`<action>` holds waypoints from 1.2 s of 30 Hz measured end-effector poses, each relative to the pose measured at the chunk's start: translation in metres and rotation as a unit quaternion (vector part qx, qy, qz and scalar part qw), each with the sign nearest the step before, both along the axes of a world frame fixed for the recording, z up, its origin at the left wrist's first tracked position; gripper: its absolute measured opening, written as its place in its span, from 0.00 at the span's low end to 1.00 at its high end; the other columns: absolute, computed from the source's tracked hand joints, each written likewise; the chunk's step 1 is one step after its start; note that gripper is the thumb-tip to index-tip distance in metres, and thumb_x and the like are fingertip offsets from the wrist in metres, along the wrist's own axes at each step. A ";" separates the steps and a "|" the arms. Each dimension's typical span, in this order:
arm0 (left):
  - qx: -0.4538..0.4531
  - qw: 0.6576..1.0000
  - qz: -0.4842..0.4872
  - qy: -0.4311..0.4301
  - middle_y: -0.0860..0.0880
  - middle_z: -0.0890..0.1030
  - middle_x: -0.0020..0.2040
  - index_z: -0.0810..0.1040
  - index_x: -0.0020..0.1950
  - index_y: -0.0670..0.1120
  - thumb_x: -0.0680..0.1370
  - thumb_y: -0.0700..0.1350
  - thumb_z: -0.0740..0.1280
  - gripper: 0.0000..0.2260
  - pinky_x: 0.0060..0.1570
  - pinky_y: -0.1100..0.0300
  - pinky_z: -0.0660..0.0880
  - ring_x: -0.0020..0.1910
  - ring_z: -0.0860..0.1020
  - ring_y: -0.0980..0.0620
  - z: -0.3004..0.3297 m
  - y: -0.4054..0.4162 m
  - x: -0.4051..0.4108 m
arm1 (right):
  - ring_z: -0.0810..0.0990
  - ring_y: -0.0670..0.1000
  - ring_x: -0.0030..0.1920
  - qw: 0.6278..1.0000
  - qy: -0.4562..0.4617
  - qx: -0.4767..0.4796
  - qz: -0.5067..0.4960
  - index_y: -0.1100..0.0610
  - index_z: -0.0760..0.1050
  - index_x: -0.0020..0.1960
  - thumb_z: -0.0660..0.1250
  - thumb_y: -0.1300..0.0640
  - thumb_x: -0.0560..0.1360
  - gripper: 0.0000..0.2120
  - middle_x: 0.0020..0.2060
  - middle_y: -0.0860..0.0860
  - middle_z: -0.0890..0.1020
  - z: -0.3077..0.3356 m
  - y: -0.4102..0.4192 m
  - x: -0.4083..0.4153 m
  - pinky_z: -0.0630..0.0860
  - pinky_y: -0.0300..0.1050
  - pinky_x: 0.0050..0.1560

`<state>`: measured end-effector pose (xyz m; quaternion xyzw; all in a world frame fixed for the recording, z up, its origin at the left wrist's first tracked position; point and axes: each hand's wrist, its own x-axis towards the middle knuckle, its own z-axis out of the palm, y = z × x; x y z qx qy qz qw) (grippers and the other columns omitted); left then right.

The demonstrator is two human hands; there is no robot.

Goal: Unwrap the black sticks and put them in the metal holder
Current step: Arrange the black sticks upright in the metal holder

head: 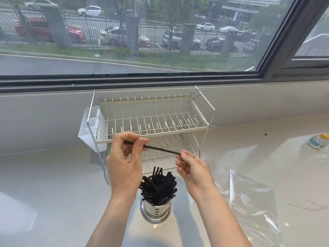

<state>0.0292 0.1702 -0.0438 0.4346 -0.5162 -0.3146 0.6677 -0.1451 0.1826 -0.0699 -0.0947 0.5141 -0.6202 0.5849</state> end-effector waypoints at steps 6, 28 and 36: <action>-0.014 0.989 0.054 -0.139 0.58 0.85 0.38 0.70 0.53 0.60 0.76 0.55 0.74 0.14 0.41 0.67 0.76 0.37 0.84 0.57 -0.004 -0.005 0.009 | 0.84 0.47 0.36 0.920 0.365 0.054 0.130 0.51 0.84 0.46 0.73 0.61 0.76 0.05 0.40 0.50 0.87 -0.021 0.010 -0.003 0.79 0.41 0.38; 0.210 0.940 -0.138 -0.231 0.67 0.83 0.54 0.78 0.62 0.66 0.77 0.44 0.74 0.20 0.56 0.56 0.79 0.53 0.83 0.62 -0.097 0.030 0.043 | 0.82 0.43 0.41 0.826 0.503 -0.010 0.254 0.38 0.82 0.55 0.81 0.47 0.63 0.21 0.45 0.42 0.84 -0.053 0.027 -0.005 0.74 0.28 0.41; 0.208 0.944 -0.058 -0.249 0.69 0.84 0.38 0.84 0.42 0.64 0.74 0.45 0.77 0.11 0.40 0.75 0.75 0.39 0.83 0.66 -0.091 0.014 0.022 | 0.84 0.40 0.40 0.814 0.565 -0.040 0.132 0.47 0.88 0.49 0.77 0.54 0.71 0.07 0.40 0.40 0.88 -0.059 0.009 0.010 0.79 0.38 0.46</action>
